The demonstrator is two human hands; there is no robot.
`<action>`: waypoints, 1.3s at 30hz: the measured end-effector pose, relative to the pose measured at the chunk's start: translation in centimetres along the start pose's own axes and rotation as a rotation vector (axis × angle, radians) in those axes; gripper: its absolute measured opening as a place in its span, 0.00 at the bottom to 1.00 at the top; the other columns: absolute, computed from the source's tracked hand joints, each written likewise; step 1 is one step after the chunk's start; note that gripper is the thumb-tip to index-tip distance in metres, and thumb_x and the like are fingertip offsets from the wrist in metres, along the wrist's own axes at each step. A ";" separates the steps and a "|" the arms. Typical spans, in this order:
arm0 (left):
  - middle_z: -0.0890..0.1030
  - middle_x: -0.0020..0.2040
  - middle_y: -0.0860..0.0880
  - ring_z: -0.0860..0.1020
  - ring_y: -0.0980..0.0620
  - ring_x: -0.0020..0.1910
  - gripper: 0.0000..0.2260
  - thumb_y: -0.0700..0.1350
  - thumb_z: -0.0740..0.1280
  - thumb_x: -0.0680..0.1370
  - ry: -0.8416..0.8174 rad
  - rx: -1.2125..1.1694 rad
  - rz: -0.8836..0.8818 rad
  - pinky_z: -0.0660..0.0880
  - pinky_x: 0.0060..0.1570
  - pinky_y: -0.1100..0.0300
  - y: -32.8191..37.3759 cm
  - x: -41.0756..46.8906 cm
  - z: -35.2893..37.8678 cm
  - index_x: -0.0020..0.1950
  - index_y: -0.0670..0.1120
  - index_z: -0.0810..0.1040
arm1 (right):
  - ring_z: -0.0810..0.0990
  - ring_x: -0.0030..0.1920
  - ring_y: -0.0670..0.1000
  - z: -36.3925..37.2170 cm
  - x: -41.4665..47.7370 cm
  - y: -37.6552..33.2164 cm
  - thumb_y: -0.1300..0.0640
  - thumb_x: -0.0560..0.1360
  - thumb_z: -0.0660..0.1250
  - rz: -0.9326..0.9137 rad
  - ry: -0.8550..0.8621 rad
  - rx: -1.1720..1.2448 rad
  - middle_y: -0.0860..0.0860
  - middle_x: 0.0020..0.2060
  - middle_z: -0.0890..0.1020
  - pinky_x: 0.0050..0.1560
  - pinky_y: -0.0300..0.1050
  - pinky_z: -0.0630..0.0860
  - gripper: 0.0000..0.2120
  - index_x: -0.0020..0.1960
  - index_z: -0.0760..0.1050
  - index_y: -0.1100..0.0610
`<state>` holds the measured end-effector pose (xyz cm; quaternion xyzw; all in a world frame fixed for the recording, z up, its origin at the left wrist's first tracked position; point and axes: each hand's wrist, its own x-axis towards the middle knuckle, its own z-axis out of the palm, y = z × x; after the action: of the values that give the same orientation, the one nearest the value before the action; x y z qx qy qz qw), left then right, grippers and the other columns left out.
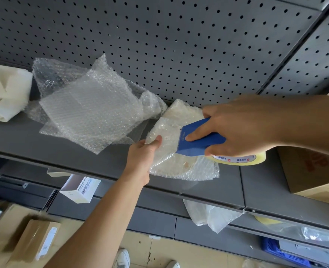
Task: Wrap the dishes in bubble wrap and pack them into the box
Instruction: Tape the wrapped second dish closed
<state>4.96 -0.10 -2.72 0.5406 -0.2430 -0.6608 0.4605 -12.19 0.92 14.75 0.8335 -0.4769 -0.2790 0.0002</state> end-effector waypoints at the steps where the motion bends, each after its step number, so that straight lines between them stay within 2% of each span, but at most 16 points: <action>1: 0.75 0.40 0.57 0.71 0.63 0.39 0.12 0.49 0.73 0.79 -0.006 0.007 0.002 0.63 0.56 0.56 0.0 0.0 0.0 0.40 0.51 0.73 | 0.67 0.37 0.42 0.0 -0.1 0.0 0.34 0.79 0.55 0.004 -0.001 0.000 0.41 0.45 0.65 0.39 0.45 0.66 0.22 0.71 0.58 0.23; 6: 0.80 0.44 0.55 0.77 0.56 0.48 0.09 0.50 0.74 0.77 0.012 0.037 0.009 0.66 0.57 0.53 -0.3 0.6 -0.4 0.44 0.48 0.78 | 0.67 0.36 0.42 0.2 -0.3 0.2 0.33 0.78 0.55 0.014 -0.013 0.000 0.41 0.45 0.66 0.39 0.45 0.67 0.22 0.71 0.58 0.22; 12: 0.75 0.43 0.59 0.73 0.53 0.52 0.11 0.50 0.74 0.78 0.014 0.102 -0.007 0.61 0.60 0.53 0.3 0.4 -0.6 0.42 0.52 0.73 | 0.69 0.38 0.42 0.4 -0.9 0.7 0.33 0.78 0.55 0.012 -0.041 0.020 0.42 0.46 0.66 0.41 0.44 0.68 0.22 0.71 0.58 0.22; 15: 0.81 0.45 0.56 0.77 0.57 0.45 0.08 0.51 0.74 0.77 0.017 0.183 -0.015 0.66 0.56 0.56 0.5 0.6 -0.9 0.45 0.48 0.79 | 0.69 0.38 0.42 0.6 -1.2 0.7 0.33 0.79 0.55 0.021 -0.052 0.023 0.42 0.46 0.67 0.40 0.44 0.68 0.21 0.71 0.57 0.21; 18: 0.84 0.43 0.52 0.80 0.54 0.43 0.08 0.50 0.74 0.78 0.041 0.292 0.038 0.71 0.41 0.61 0.3 0.9 -1.1 0.46 0.46 0.82 | 0.68 0.38 0.42 0.6 -1.3 0.5 0.33 0.78 0.55 0.029 -0.058 0.027 0.42 0.46 0.67 0.39 0.44 0.67 0.21 0.70 0.58 0.21; 21: 0.83 0.43 0.51 0.81 0.49 0.42 0.10 0.51 0.71 0.79 0.082 0.453 0.185 0.73 0.38 0.60 -0.2 1.1 -1.0 0.49 0.45 0.81 | 0.69 0.38 0.42 0.0 -1.1 0.4 0.34 0.78 0.56 0.023 -0.049 0.026 0.42 0.45 0.67 0.42 0.45 0.71 0.20 0.69 0.60 0.21; 24: 0.80 0.54 0.49 0.79 0.53 0.47 0.18 0.52 0.71 0.79 0.133 0.618 0.299 0.71 0.40 0.65 -1.1 0.6 -0.5 0.63 0.44 0.72 | 0.70 0.38 0.40 -0.9 -1.0 0.3 0.35 0.77 0.59 -0.009 -0.035 0.063 0.38 0.41 0.70 0.44 0.45 0.72 0.19 0.67 0.65 0.23; 26: 0.75 0.63 0.44 0.75 0.47 0.59 0.25 0.48 0.73 0.78 0.294 0.755 0.583 0.73 0.55 0.62 -1.7 -0.3 -0.7 0.69 0.41 0.68 | 0.71 0.40 0.39 -1.3 -0.8 0.2 0.35 0.76 0.59 -0.028 -0.032 0.066 0.36 0.40 0.73 0.48 0.45 0.74 0.18 0.65 0.67 0.23; 27: 0.74 0.63 0.42 0.73 0.44 0.61 0.23 0.44 0.73 0.77 0.383 0.793 0.777 0.72 0.59 0.56 -1.9 -1.0 -0.9 0.68 0.39 0.69 | 0.72 0.41 0.39 -1.4 -0.7 0.2 0.35 0.76 0.60 -0.028 -0.036 0.073 0.36 0.41 0.74 0.49 0.46 0.75 0.18 0.65 0.68 0.24; 28: 0.75 0.59 0.42 0.73 0.42 0.58 0.18 0.40 0.72 0.77 0.446 0.804 0.952 0.72 0.59 0.52 -2.4 -2.0 -1.3 0.64 0.38 0.72 | 0.73 0.42 0.39 -1.5 -0.5 0.1 0.35 0.76 0.60 -0.025 -0.042 0.082 0.36 0.41 0.74 0.50 0.46 0.75 0.18 0.65 0.68 0.24; 30: 0.76 0.47 0.47 0.73 0.46 0.47 0.05 0.34 0.67 0.76 0.323 0.832 1.209 0.69 0.51 0.51 -4.1 -4.2 -1.8 0.51 0.41 0.76 | 0.74 0.45 0.40 -1.6 -0.2 0.2 0.35 0.76 0.61 -0.022 -0.051 0.110 0.35 0.41 0.74 0.49 0.44 0.75 0.18 0.66 0.69 0.25; 32: 0.77 0.46 0.50 0.73 0.48 0.46 0.07 0.35 0.66 0.75 0.014 0.947 1.361 0.69 0.49 0.54 -7.0 -6.4 -1.7 0.48 0.46 0.78 | 0.75 0.44 0.40 -1.8 0.1 0.3 0.36 0.76 0.62 -0.022 -0.067 0.159 0.33 0.41 0.74 0.44 0.41 0.72 0.18 0.66 0.71 0.27; 33: 0.78 0.49 0.50 0.74 0.49 0.49 0.09 0.36 0.68 0.74 -0.112 1.045 1.391 0.70 0.51 0.54 -8.4 -7.0 -1.2 0.51 0.47 0.80 | 0.75 0.43 0.39 -2.0 0.2 0.4 0.36 0.76 0.63 -0.021 -0.079 0.179 0.32 0.41 0.74 0.42 0.39 0.71 0.18 0.65 0.72 0.28; 35: 0.78 0.59 0.48 0.75 0.47 0.58 0.14 0.38 0.72 0.74 -0.232 1.248 1.402 0.73 0.60 0.53 -10.8 -6.8 0.3 0.59 0.47 0.81 | 0.75 0.43 0.37 -2.3 0.5 0.4 0.37 0.76 0.64 -0.023 -0.096 0.202 0.32 0.42 0.76 0.41 0.39 0.71 0.17 0.65 0.73 0.29; 37: 0.76 0.68 0.45 0.72 0.43 0.68 0.22 0.46 0.73 0.76 -0.262 1.381 1.314 0.71 0.68 0.49 -11.7 -6.0 2.1 0.70 0.46 0.75 | 0.74 0.43 0.37 -2.5 0.6 0.2 0.37 0.76 0.65 -0.030 -0.104 0.199 0.32 0.42 0.76 0.42 0.39 0.71 0.17 0.65 0.74 0.30; 39: 0.70 0.75 0.42 0.67 0.41 0.75 0.38 0.59 0.74 0.74 -0.209 1.500 1.153 0.69 0.72 0.45 -11.2 -5.0 3.5 0.78 0.43 0.66 | 0.74 0.43 0.37 -2.9 0.5 0.1 0.38 0.77 0.65 -0.027 -0.112 0.197 0.31 0.42 0.76 0.42 0.38 0.71 0.17 0.65 0.74 0.30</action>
<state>-2.20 8.80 -8.36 0.4304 -0.8729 -0.0488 0.2247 -10.73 -0.34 16.97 0.8188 -0.4902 -0.2770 -0.1123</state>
